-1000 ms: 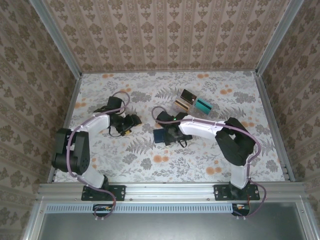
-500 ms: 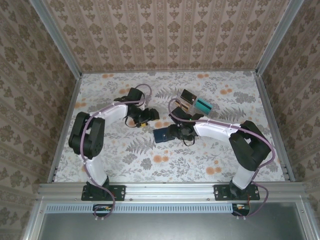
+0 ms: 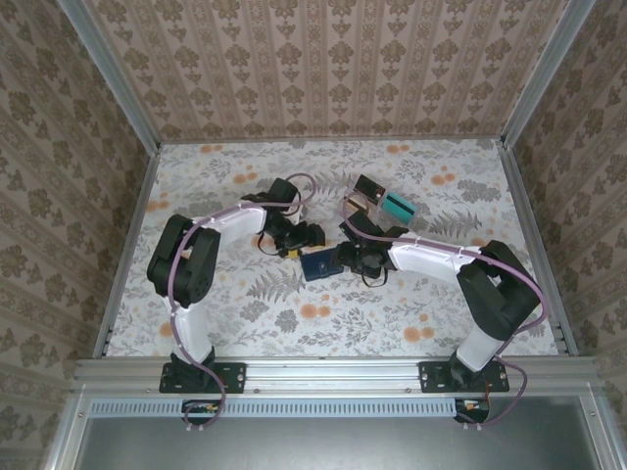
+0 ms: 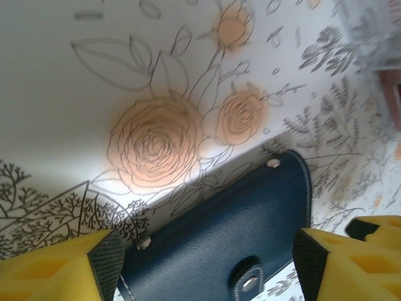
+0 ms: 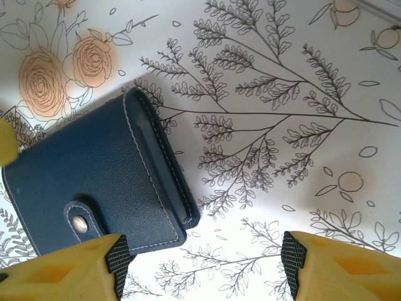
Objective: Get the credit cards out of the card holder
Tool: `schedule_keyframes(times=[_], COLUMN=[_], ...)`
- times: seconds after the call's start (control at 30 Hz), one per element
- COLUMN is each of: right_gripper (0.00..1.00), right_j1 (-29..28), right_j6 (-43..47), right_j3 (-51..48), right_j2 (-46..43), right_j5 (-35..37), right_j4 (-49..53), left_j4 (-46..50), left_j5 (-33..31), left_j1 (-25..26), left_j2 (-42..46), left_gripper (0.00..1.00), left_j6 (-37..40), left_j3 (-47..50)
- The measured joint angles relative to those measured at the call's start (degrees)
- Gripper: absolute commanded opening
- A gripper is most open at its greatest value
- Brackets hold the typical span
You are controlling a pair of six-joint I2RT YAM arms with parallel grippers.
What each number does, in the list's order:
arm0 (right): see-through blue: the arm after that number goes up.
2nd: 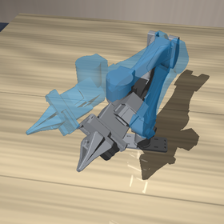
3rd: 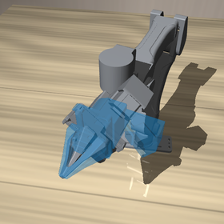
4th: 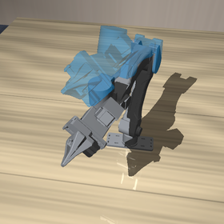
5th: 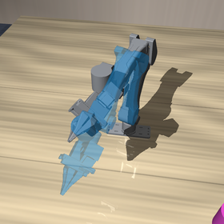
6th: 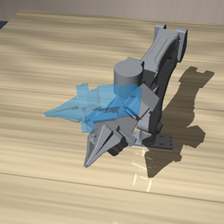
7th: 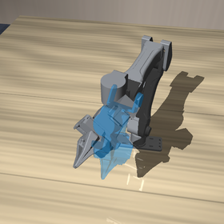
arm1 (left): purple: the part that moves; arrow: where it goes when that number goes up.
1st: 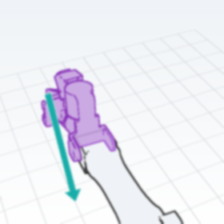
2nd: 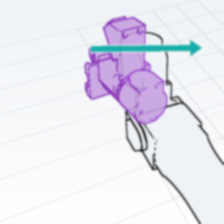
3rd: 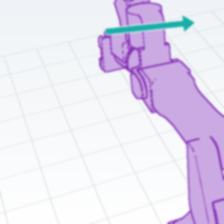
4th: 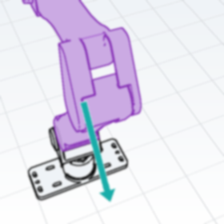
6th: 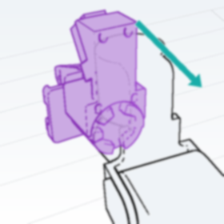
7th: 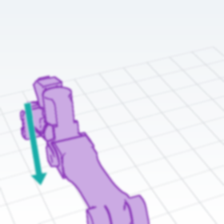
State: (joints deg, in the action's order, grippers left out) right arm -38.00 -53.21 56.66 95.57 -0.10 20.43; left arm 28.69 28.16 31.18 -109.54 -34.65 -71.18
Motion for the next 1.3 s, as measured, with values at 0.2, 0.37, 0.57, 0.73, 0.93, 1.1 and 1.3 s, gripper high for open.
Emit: schedule_keyframes(times=[0.2, 0.37, 0.57, 0.73, 0.93, 1.1, 1.3], right_gripper=[0.67, 0.58, 0.47, 0.41, 0.32, 0.27, 0.27], right_j1=[0.15, 0.15, 0.26, 0.37, 0.52, 0.96, 1.11], right_j6=[-1.55, -2.47, -2.97, -2.89, -2.25, -1.07, 0.63], right_j3=[-0.66, -1.16, -1.16, -1.16, -1.05, 0.68, 2.19], right_j2=[-1.77, -2.73, -1.6, 0.79, 2.97, 4.61, 6.49], right_j5=[-0.24, -0.94, -4.07, -5.42, -6.91, -8.28, -9.99], right_j4=[-1.03, -1.29, -2.8, -3.15, -3.15, -3.19, -3.67], left_j4=[-1.25, -3.21, -6.23, -8.55, -12.39, -13.86, -14.23], left_j5=[1.29, 3.48, 4.44, 4.37, 4.92, 5.79, 6.62], left_j1=[2.01, 5.46, 7.32, 6.97, 5.33, 2.86, 0.15], left_j2=[1.84, 5.11, 7.23, 7.3, 7.3, 7.3, 7.1], left_gripper=[0.7, 0.64, 0.57, 0.48, 0.46, 0.44, 0.42], left_j6=[-0.09, -1.44, -4.02, -5.88, -7.93, -7.67, -6.88], left_j3=[3.76, 9.18, 12.59, 14.19, 15.63, 15.67, 15.72])
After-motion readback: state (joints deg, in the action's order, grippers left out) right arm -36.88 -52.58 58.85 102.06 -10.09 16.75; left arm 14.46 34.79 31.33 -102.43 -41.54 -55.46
